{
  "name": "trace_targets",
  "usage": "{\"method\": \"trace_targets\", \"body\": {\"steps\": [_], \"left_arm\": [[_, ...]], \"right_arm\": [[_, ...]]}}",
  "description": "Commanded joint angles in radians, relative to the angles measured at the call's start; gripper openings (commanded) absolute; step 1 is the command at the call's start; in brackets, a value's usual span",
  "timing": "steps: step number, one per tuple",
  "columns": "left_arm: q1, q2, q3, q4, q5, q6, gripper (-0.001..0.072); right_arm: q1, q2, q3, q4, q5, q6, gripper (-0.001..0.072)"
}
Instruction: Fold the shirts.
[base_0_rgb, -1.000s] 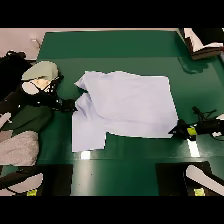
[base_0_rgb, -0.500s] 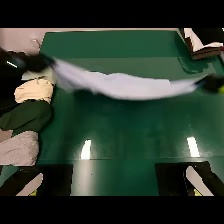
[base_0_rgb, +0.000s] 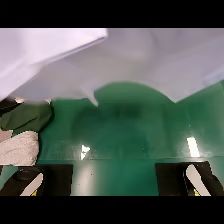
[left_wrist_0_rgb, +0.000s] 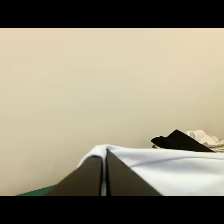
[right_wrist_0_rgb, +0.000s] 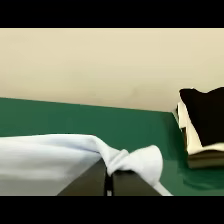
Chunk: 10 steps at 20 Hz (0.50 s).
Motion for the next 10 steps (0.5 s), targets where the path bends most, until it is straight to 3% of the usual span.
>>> {"method": "trace_targets", "body": {"steps": [1, 4, 10], "left_arm": [[0.000, -0.042, -0.002, 0.047, -0.096, -0.040, 0.0023], [0.000, -0.157, -0.135, 0.046, -0.175, -0.044, 0.0024], [0.000, -0.471, -0.431, 0.000, -0.198, -0.036, 0.0025]], "right_arm": [[-0.023, -0.069, 0.079, 0.005, 0.075, 0.068, 0.0017], [0.074, -0.134, -0.066, -0.016, 0.082, 0.075, 0.0017], [0.355, -0.426, -0.338, -0.255, 0.147, 0.146, 0.0017]]}}
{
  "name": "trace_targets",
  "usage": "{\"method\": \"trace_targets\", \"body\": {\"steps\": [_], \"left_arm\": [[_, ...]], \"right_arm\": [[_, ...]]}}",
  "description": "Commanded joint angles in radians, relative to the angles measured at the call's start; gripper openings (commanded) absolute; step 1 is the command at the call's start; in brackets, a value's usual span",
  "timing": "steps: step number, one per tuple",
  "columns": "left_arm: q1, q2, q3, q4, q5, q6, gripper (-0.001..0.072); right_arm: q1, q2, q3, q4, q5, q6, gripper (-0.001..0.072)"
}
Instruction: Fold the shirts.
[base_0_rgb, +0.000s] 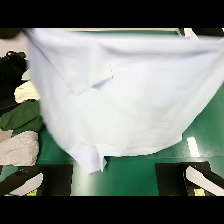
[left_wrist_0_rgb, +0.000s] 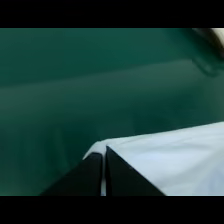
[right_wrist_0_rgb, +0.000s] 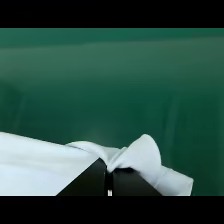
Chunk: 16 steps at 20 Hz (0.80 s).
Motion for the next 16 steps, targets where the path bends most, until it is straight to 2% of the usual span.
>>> {"method": "trace_targets", "body": {"steps": [1, 6, 11, 13, 16], "left_arm": [[0.000, -0.192, -0.141, -0.017, -0.016, 0.003, 0.0025], [0.000, -0.450, -0.153, -0.019, 0.108, 0.005, 0.0024], [0.026, -0.518, -0.147, -0.029, 0.219, 0.023, 0.0024], [0.063, -0.518, -0.141, -0.034, 0.143, 0.027, 0.0024], [0.089, -0.517, -0.142, -0.027, -0.057, 0.109, 0.0024]], "right_arm": [[0.115, -0.187, -0.135, -0.121, 0.039, 0.035, 0.0017], [0.127, -0.456, -0.156, -0.118, -0.040, 0.035, 0.0017], [0.127, -0.619, 0.007, -0.112, -0.058, 0.034, 0.0017], [0.127, -0.628, 0.073, -0.113, -0.050, 0.009, 0.0017], [0.127, -0.599, 0.048, -0.126, 0.008, -0.033, 0.0017]]}}
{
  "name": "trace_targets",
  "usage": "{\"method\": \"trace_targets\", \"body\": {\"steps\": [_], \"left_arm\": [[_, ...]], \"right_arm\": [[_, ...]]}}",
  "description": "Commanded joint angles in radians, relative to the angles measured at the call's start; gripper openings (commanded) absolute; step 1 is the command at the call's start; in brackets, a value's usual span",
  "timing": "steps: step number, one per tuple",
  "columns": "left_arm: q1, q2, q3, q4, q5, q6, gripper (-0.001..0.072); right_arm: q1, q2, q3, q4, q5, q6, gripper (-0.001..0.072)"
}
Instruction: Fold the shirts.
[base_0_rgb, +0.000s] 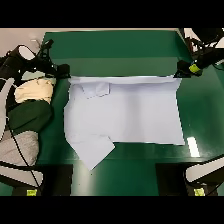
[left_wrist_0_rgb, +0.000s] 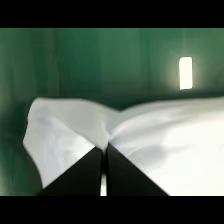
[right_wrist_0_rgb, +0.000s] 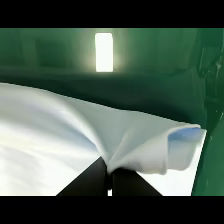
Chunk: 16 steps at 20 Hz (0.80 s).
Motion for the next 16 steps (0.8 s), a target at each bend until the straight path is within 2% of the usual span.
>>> {"method": "trace_targets", "body": {"steps": [1, 6, 11, 12, 13, 14, 16], "left_arm": [[0.021, -0.008, 0.001, 0.019, -0.190, 0.077, 0.0024], [-0.004, -0.009, -0.100, 0.011, -0.160, 0.079, 0.0024], [-0.028, -0.009, -0.248, 0.013, -0.110, 0.069, 0.0025], [-0.027, -0.008, -0.247, 0.016, -0.116, 0.018, 0.0028], [-0.027, -0.003, -0.243, 0.017, -0.130, -0.003, 0.0287], [-0.027, 0.011, -0.243, 0.017, -0.145, -0.004, 0.0599], [-0.027, 0.067, -0.251, 0.055, -0.192, -0.014, 0.0500]], "right_arm": [[0.000, 0.019, -0.044, -0.014, 0.036, -0.038, 0.0017], [0.001, 0.115, -0.338, -0.010, -0.057, -0.038, 0.0018], [0.002, 0.126, -0.478, 0.000, -0.097, -0.036, 0.0023], [0.002, 0.126, -0.481, 0.000, -0.093, -0.032, 0.0157], [0.002, 0.126, -0.475, 0.000, -0.078, -0.030, 0.0380], [-0.003, 0.126, -0.454, -0.002, -0.038, -0.030, 0.0454], [-0.026, 0.152, -0.411, -0.010, 0.059, -0.040, 0.0453]]}}
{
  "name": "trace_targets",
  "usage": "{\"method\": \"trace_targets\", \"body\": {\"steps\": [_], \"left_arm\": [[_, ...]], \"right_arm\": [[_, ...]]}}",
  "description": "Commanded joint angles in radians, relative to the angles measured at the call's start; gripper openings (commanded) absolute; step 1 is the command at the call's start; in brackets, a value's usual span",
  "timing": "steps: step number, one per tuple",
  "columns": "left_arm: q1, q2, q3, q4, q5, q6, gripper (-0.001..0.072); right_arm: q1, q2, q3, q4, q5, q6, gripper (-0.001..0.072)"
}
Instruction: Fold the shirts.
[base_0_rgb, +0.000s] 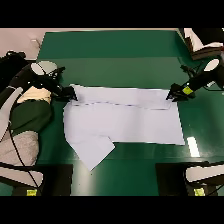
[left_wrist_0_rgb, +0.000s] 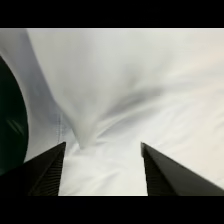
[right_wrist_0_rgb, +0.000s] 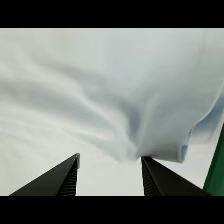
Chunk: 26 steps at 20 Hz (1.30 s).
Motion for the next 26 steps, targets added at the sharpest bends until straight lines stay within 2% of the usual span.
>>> {"method": "trace_targets", "body": {"steps": [1, 4, 8, 10, 13, 17, 18, 23, 24, 25, 26], "left_arm": [[-0.002, 0.100, -0.044, 0.074, -0.054, -0.051, 0.0498], [-0.002, 0.328, -0.245, 0.170, -0.055, -0.123, 0.0499], [-0.002, 0.599, -0.597, 0.160, -0.069, -0.182, 0.0498], [-0.002, 0.681, -0.730, 0.084, -0.064, -0.204, 0.0499], [-0.005, 0.710, -0.846, -0.073, -0.024, -0.196, 0.0498], [-0.005, 0.710, -0.919, -0.131, 0.027, -0.188, 0.0498], [-0.005, 0.710, -0.928, -0.172, 0.048, -0.153, 0.0498], [-0.005, 0.710, -0.961, -0.227, 0.106, -0.137, 0.0497], [-0.005, 0.710, -0.961, -0.259, 0.109, -0.111, 0.0495], [-0.005, 0.710, -0.961, -0.275, 0.113, -0.098, 0.0441], [-0.005, 0.710, -0.961, -0.277, 0.118, -0.080, 0.0223]], "right_arm": [[-0.033, 0.060, 0.020, -0.010, 0.113, -0.018, 0.0453], [-0.089, 0.253, -0.078, -0.007, 0.068, -0.051, 0.0452], [-0.130, 0.446, -0.221, 0.003, -0.039, -0.051, 0.0451], [-0.130, 0.490, -0.259, 0.004, -0.054, -0.051, 0.0451], [-0.130, 0.519, -0.282, 0.029, -0.060, -0.051, 0.0450], [-0.130, 0.543, -0.282, 0.029, -0.065, -0.051, 0.0450], [-0.130, 0.546, -0.283, 0.029, -0.066, -0.051, 0.0450], [-0.130, 0.546, -0.283, 0.029, -0.054, -0.051, 0.0434], [-0.130, 0.546, -0.283, 0.029, -0.051, -0.051, 0.0428], [-0.130, 0.546, -0.283, 0.027, -0.046, -0.051, 0.0427], [-0.131, 0.546, -0.283, 0.019, -0.041, -0.051, 0.0428]]}}
